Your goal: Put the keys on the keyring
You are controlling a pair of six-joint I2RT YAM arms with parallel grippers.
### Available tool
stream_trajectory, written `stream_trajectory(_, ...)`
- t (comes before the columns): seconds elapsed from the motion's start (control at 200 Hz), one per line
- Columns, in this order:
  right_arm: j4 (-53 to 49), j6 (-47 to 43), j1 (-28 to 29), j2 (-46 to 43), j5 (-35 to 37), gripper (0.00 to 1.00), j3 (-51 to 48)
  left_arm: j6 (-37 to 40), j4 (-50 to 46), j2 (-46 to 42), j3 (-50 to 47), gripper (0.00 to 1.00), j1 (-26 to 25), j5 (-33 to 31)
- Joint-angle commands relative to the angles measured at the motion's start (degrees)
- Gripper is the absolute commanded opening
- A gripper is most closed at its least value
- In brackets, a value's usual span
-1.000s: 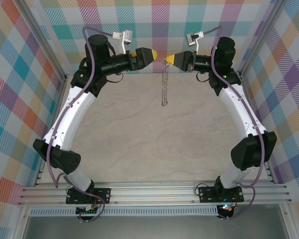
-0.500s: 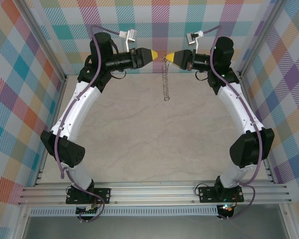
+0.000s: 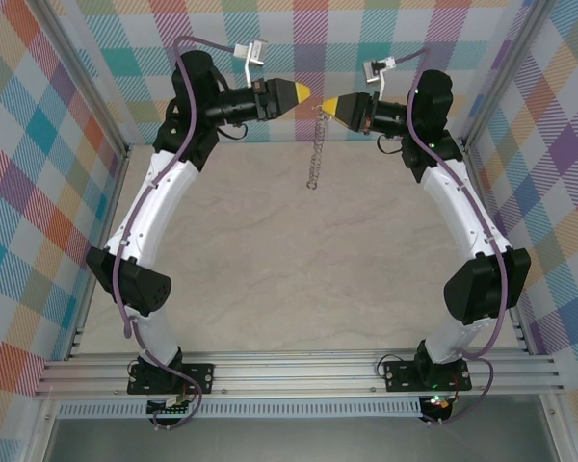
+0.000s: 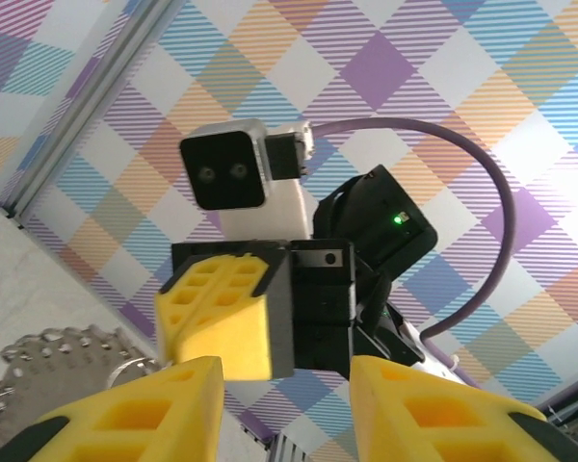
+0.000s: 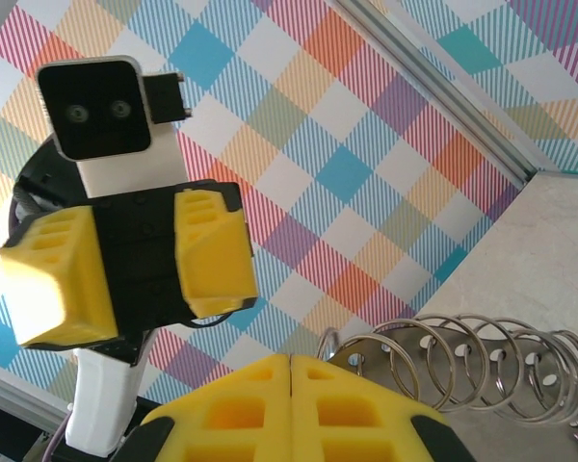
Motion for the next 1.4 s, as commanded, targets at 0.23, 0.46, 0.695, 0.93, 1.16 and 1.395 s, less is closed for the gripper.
stream_trajectory(0.23, 3.4, 1.4, -0.3, -1.3, -0.4, 0.0, 2.0, 2.2, -4.4, 4.4, 5.5, 0.38, -1.3, 1.0)
stream_trajectory(0.46, 4.1, 1.8, -0.6, -1.5, -0.6, 0.0, 1.8, 3.5, -6.4, 6.1, 8.0, 0.37, -1.4, 0.8)
stream_trajectory(0.695, 4.4, 1.9, -0.9, -1.6, -0.6, 0.0, 1.6, 3.7, -8.4, 6.4, 7.9, 0.37, -1.5, 1.6)
stream_trajectory(0.93, 4.9, 2.5, -1.0, -1.4, -0.7, 0.0, 1.7, 3.6, -7.9, 7.1, 8.1, 0.34, -1.9, 2.6)
stream_trajectory(1.16, 4.8, 2.5, -1.0, -1.4, -0.8, 0.0, 1.4, 3.0, -7.3, 7.9, 8.9, 0.27, -2.2, 3.0)
stream_trajectory(1.395, 4.7, 2.4, -0.9, -1.4, -1.0, 0.0, 1.4, 2.4, -5.2, 8.3, 9.3, 0.19, -2.3, 2.9)
